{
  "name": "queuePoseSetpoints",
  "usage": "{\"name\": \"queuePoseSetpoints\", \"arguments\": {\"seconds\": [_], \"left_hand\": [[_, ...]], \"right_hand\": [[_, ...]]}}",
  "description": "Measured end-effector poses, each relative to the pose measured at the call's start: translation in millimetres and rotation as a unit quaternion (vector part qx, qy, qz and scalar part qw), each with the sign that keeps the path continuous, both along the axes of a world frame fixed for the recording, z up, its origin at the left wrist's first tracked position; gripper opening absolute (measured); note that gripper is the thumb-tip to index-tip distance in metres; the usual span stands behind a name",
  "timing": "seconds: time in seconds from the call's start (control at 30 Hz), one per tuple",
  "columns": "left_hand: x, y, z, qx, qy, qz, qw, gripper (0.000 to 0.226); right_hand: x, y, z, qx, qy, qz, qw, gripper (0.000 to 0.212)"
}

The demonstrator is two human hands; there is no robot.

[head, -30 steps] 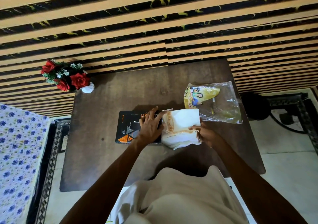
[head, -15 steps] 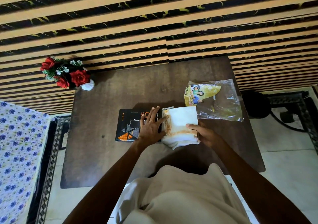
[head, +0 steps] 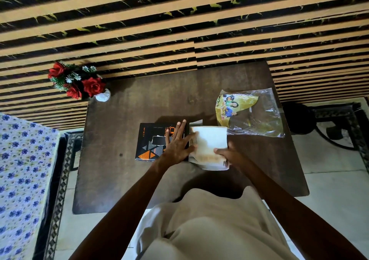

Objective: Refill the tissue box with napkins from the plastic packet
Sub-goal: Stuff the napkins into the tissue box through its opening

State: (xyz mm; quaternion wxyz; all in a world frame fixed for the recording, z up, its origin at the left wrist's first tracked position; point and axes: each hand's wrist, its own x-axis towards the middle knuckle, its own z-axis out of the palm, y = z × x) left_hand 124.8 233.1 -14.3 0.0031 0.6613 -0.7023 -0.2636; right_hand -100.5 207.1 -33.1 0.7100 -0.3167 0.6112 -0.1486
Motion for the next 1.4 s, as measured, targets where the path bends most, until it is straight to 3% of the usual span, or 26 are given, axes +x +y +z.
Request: {"name": "queuePoseSetpoints", "arguments": {"seconds": [0.03, 0.13, 0.3, 0.47, 0.6, 0.8, 0.93, 1.1, 1.33, 1.4], "left_hand": [[-0.3, 0.3, -0.3, 0.002, -0.003, -0.003, 1.0, 0.052], [-1.7, 0.3, 0.5, 0.003, -0.006, -0.014, 1.0, 0.053], [0.2, -3.6, 10.1, 0.017, 0.041, 0.0, 0.999, 0.055], [3.5, -8.4, 18.4, 0.052, 0.024, -0.017, 0.998, 0.075], [3.4, -9.9, 20.3, 0.07, 0.015, -0.028, 0.997, 0.083], [2.6, -11.0, 16.2, 0.059, 0.025, -0.007, 0.998, 0.09], [9.3, -15.0, 20.8, 0.075, 0.042, -0.029, 0.996, 0.104], [30.7, -14.2, 24.6, 0.038, -0.107, -0.11, 0.987, 0.133], [47.4, -11.3, 21.7, 0.059, -0.098, -0.078, 0.99, 0.147], [45.6, -12.5, 23.3, 0.065, -0.093, -0.074, 0.991, 0.147]], "right_hand": [[1.7, -0.3, 0.0, -0.039, 0.046, 0.033, 0.998, 0.054], [2.9, -1.4, -3.3, -0.069, 0.06, 0.076, 0.993, 0.084], [4.6, -3.4, 5.2, 0.027, -0.03, 0.017, 0.999, 0.048], [-1.2, -6.6, 1.3, 0.077, -0.101, -0.002, 0.992, 0.037], [5.7, -6.1, -3.3, 0.052, -0.03, 0.003, 0.998, 0.058], [23.5, -9.9, 5.1, 0.018, -0.033, -0.032, 0.999, 0.036], [33.9, -6.2, 5.7, 0.052, -0.072, -0.036, 0.995, 0.04], [35.0, -10.4, 13.0, 0.075, -0.084, -0.017, 0.993, 0.025], [62.8, -7.4, 9.2, 0.025, 0.073, -0.063, 0.995, 0.038], [81.0, -5.9, 15.0, 0.042, 0.052, -0.059, 0.996, 0.041]]}}
